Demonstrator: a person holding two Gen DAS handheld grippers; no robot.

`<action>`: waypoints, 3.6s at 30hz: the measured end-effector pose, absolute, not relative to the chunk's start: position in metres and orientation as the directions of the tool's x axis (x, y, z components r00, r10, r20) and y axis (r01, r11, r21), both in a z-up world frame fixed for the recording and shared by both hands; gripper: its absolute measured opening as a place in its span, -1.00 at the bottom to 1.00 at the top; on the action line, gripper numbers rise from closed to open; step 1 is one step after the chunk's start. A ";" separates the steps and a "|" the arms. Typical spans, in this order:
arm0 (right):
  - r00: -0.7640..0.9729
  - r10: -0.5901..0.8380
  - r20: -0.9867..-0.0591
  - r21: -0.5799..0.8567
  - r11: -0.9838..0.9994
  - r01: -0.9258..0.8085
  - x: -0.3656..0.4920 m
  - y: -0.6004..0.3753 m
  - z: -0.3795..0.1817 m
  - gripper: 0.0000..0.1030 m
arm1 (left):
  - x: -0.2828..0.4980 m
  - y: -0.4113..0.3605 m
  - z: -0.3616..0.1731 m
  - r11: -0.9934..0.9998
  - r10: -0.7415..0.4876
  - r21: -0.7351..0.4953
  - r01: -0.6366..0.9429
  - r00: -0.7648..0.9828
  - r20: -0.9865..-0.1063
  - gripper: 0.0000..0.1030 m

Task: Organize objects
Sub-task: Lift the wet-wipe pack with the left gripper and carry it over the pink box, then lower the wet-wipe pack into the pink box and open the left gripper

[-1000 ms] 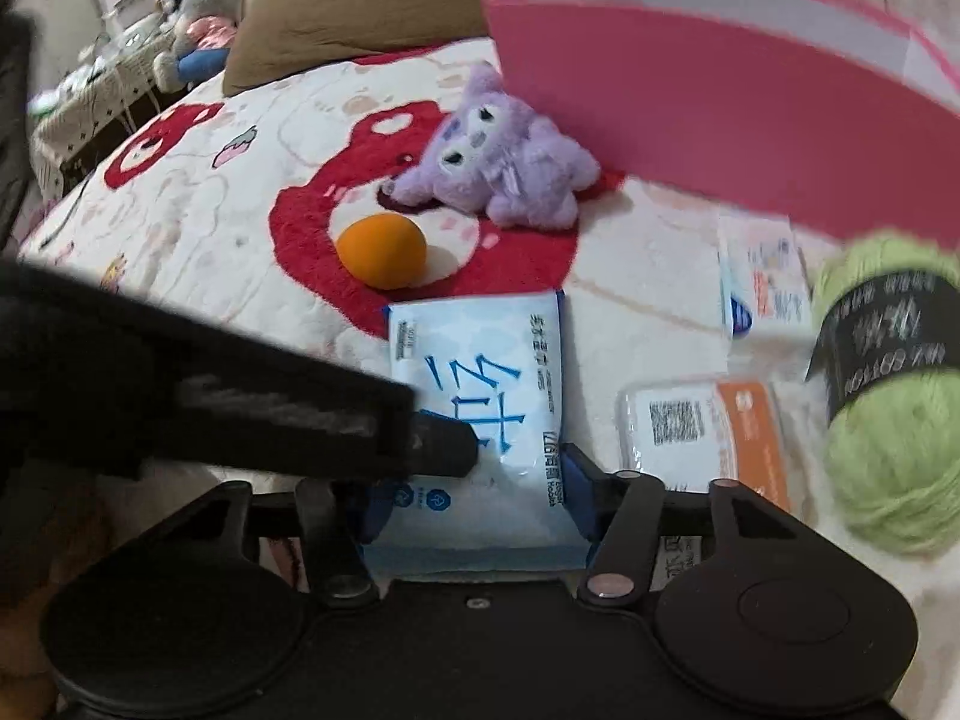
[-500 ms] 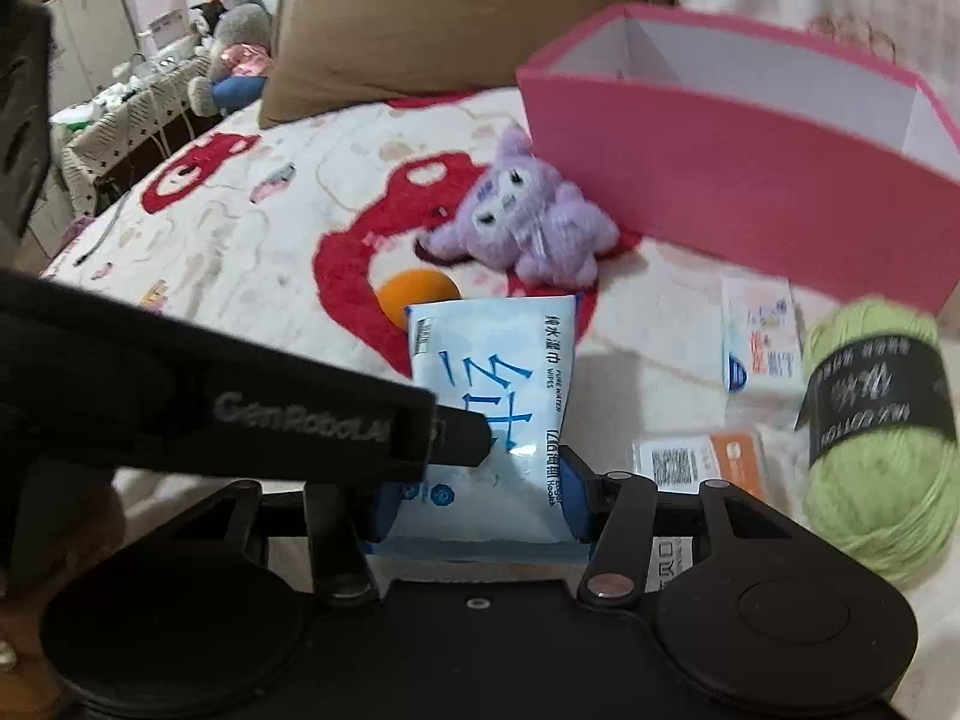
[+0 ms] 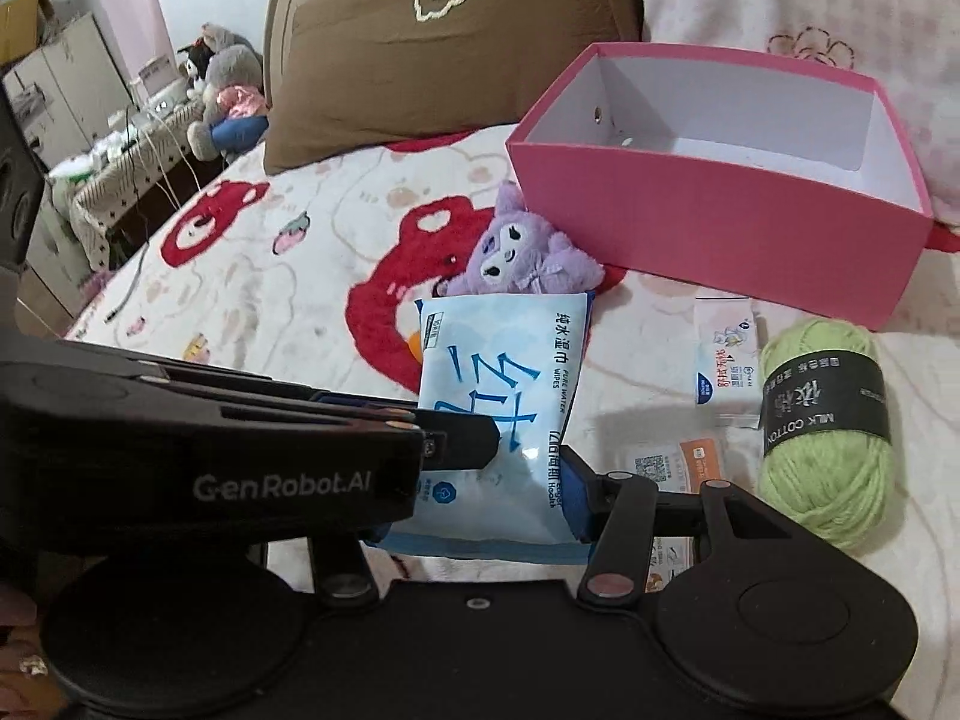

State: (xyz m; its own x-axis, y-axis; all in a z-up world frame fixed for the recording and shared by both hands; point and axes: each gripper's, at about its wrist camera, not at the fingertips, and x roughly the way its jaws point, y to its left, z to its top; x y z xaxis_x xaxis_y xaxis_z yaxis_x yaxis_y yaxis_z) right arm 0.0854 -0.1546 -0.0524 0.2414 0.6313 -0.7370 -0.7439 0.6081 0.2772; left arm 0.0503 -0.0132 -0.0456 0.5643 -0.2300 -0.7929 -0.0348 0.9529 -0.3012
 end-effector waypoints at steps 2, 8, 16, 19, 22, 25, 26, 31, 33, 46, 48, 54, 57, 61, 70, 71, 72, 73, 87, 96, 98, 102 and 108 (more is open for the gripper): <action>0.235 0.642 -0.730 0.293 0.604 -0.741 0.085 -0.158 -0.046 0.11 | 0.049 -0.017 -0.036 0.960 -0.224 -0.281 -0.014 0.566 -0.793 -0.54; 0.255 0.652 -0.714 0.293 0.609 -0.737 0.089 -0.160 -0.022 0.12 | 0.055 -0.016 -0.011 0.958 -0.250 -0.286 0.033 0.589 -0.768 -0.51; 0.272 0.644 -0.715 0.278 0.618 -0.735 0.105 -0.151 0.005 0.13 | 0.080 -0.010 0.015 0.948 -0.287 -0.313 0.054 0.567 -0.772 -0.52; 0.271 0.647 -0.713 0.281 0.618 -0.734 0.114 -0.151 0.013 0.13 | 0.093 -0.005 0.023 0.937 -0.313 -0.348 0.044 0.552 -0.773 -0.51; 0.272 0.651 -0.709 0.296 0.625 -0.723 0.124 -0.150 0.021 0.13 | 0.102 -0.005 0.033 0.935 -0.324 -0.348 0.066 0.557 -0.765 -0.51; 0.290 0.642 -0.710 0.274 0.631 -0.726 0.130 -0.148 0.033 0.13 | 0.112 -0.007 0.041 0.937 -0.324 -0.339 0.081 0.560 -0.763 -0.52; 0.291 0.639 -0.712 0.270 0.632 -0.726 0.134 -0.147 0.036 0.13 | 0.116 -0.008 0.044 0.938 -0.324 -0.337 0.083 0.559 -0.764 -0.52; 0.311 0.628 -0.713 0.244 0.638 -0.730 0.151 -0.141 0.052 0.13 | 0.137 -0.008 0.058 0.935 -0.339 -0.337 0.111 0.564 -0.753 -0.52; 0.314 0.628 -0.712 0.249 0.644 -0.723 0.160 -0.139 0.056 0.13 | 0.147 -0.005 0.061 0.928 -0.356 -0.354 0.118 0.563 -0.745 -0.52; 0.377 0.615 -0.693 0.208 0.671 -0.712 0.214 -0.122 0.065 0.13 | 0.213 -0.009 0.062 0.924 -0.373 -0.349 0.155 0.565 -0.736 -0.45; 0.374 0.631 -0.679 0.233 0.669 -0.706 0.223 -0.122 0.057 0.13 | 0.221 -0.013 0.057 0.930 -0.359 -0.337 0.150 0.572 -0.737 -0.45; 0.402 0.636 -0.659 0.252 0.690 -0.678 0.247 -0.119 0.035 0.13 | 0.240 -0.018 0.035 0.933 -0.344 -0.330 0.141 0.612 -0.712 -0.45; 0.411 0.627 -0.662 0.246 0.699 -0.671 0.258 -0.117 0.027 0.13 | 0.254 -0.021 0.024 0.932 -0.346 -0.334 0.140 0.614 -0.709 -0.45; 0.413 0.611 -0.675 0.239 0.711 -0.662 0.276 -0.116 0.018 0.13 | 0.273 -0.023 0.013 0.925 -0.363 -0.355 0.138 0.600 -0.712 -0.45; 0.369 0.589 -0.719 0.247 0.713 -0.656 0.318 -0.109 -0.003 0.13 | 0.312 -0.030 -0.016 0.924 -0.366 -0.359 0.131 0.573 -0.734 -0.45; 0.362 0.588 -0.723 0.259 0.717 -0.647 0.323 -0.109 -0.006 0.13 | 0.316 -0.030 -0.020 0.923 -0.367 -0.364 0.125 0.566 -0.738 -0.45; 0.350 0.587 -0.730 0.275 0.721 -0.635 0.329 -0.109 -0.010 0.13 | 0.321 -0.030 -0.025 0.920 -0.371 -0.373 0.116 0.557 -0.743 -0.45; 0.341 0.587 -0.734 0.290 0.726 -0.624 0.332 -0.110 -0.014 0.13 | 0.325 -0.030 -0.029 0.919 -0.372 -0.378 0.109 0.552 -0.746 -0.45; 0.285 0.534 -0.796 0.288 0.749 -0.597 0.383 -0.081 -0.066 0.12 | 0.376 -0.022 -0.082 0.924 -0.334 -0.381 0.011 0.503 -0.797 -0.52; 0.266 0.460 -0.847 0.244 0.783 -0.573 0.392 -0.069 -0.080 0.10 | 0.390 -0.025 -0.105 0.927 -0.316 -0.373 -0.027 0.474 -0.822 -0.54; 0.265 0.441 -0.857 0.228 0.787 -0.573 0.393 -0.067 -0.080 0.10 | 0.393 -0.025 -0.108 0.925 -0.318 -0.377 -0.041 0.461 -0.829 -0.57; 0.227 0.435 -0.871 0.244 0.786 -0.568 0.395 -0.068 -0.083 0.13 | 0.395 -0.024 -0.113 0.924 -0.317 -0.378 -0.059 0.436 -0.842 -0.66; 0.208 0.439 -0.874 0.266 0.790 -0.552 0.398 -0.082 -0.084 0.37 | 0.392 -0.012 -0.119 0.888 -0.356 -0.446 -0.108 0.454 -0.817 -0.70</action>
State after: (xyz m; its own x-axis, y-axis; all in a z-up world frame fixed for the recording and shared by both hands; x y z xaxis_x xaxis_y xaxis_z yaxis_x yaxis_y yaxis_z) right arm 0.3975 -0.0818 -0.0844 0.2082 0.4393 -0.8739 -0.5518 0.7905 0.2659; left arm 0.3924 -0.0125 -0.1191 0.4538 -0.3556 -0.8171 -0.1078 0.8883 -0.4465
